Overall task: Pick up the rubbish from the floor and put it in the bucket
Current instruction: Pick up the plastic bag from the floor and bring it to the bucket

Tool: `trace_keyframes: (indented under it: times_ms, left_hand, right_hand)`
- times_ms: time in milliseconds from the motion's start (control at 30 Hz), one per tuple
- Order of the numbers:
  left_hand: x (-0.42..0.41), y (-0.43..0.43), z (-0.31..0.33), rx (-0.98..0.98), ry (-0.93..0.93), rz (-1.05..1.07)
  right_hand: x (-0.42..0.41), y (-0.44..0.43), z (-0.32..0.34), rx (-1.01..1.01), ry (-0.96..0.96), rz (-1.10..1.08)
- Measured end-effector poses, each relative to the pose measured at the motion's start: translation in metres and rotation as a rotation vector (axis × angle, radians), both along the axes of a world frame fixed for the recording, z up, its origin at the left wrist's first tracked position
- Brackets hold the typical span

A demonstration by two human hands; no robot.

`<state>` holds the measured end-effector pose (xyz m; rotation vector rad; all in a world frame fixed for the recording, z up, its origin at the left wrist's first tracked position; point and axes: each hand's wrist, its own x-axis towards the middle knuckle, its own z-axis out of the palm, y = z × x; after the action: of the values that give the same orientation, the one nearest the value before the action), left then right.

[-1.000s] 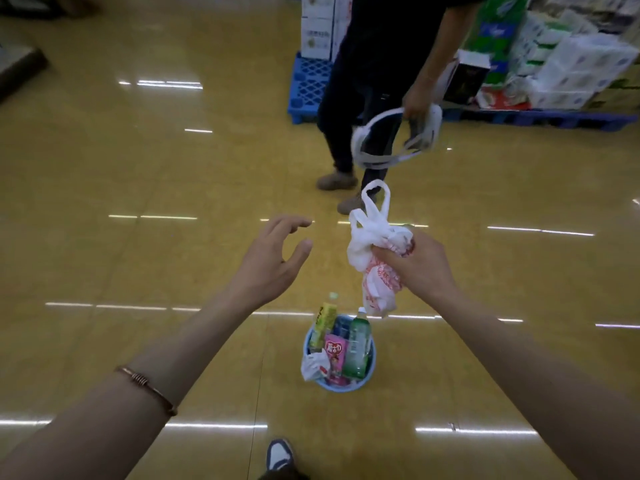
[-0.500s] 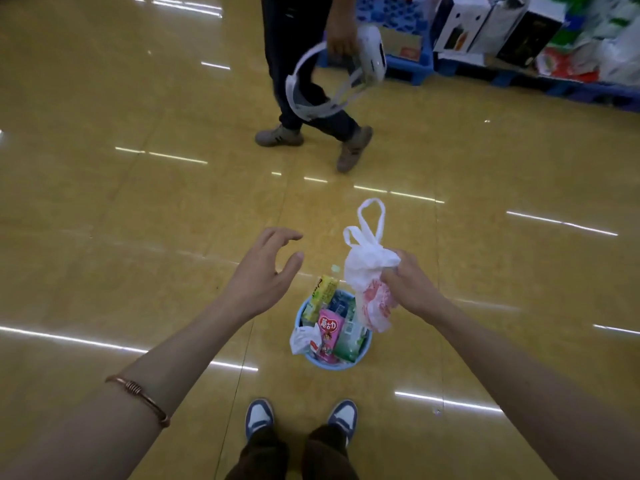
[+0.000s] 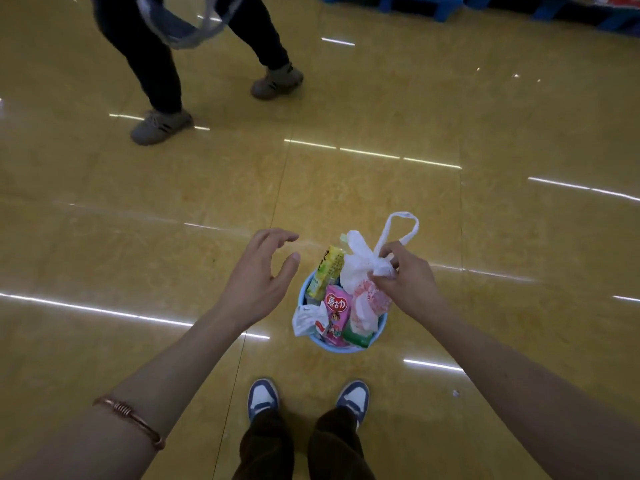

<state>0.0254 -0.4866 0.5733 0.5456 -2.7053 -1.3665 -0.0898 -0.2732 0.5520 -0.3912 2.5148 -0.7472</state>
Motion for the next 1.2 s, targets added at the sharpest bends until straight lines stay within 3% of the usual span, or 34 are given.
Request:
trace_keyframes:
  times_ms: [567, 800, 1067, 1200]
  left_hand:
    - [0.017, -0.018, -0.127, 0.038, -0.069, -0.012]
    - [0.020, -0.030, -0.155, 0.025, -0.122, -0.025]
    - [0.022, -0.031, -0.165, 0.033, -0.130, -0.029]
    - [0.016, -0.028, -0.161, 0.041, -0.121, -0.027]
  right_hand:
    - [0.025, -0.042, -0.179, 0.143, -0.127, 0.091]
    - [0.035, -0.047, -0.217, 0.490, 0.150, 0.265]
    - [0.046, -0.055, -0.227, 0.334, 0.091, 0.069]
    - [0.040, -0.056, -0.222, 0.311, 0.064, 0.083]
